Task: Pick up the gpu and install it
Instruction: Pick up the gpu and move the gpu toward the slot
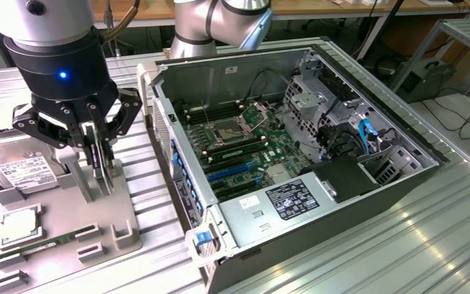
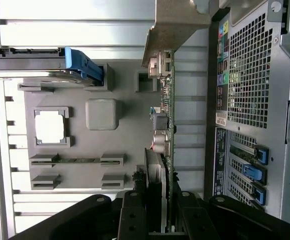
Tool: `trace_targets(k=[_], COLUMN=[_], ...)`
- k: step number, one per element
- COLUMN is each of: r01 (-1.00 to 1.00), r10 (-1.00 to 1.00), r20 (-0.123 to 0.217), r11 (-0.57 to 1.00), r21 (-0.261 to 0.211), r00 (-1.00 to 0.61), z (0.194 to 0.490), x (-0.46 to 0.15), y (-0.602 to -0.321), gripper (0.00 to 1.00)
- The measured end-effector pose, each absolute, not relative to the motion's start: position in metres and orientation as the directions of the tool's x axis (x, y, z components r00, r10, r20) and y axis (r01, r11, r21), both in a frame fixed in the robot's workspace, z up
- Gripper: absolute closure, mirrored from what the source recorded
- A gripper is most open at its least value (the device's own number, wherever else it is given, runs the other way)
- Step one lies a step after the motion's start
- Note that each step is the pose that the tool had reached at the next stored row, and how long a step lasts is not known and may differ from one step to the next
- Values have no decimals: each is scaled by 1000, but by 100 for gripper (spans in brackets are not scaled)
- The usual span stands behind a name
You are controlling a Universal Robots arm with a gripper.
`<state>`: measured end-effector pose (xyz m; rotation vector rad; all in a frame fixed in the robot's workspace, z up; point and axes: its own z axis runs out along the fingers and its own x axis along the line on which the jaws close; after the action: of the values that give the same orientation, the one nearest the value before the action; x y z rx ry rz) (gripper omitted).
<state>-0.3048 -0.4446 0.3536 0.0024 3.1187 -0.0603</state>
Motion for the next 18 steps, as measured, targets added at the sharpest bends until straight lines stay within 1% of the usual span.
trace_targets(k=[18], r01=[2], r10=[1], r20=[-22], r11=[999], r21=[-39], r00=[-1000], z=[367], x=[-305], y=[-445], gripper=[72])
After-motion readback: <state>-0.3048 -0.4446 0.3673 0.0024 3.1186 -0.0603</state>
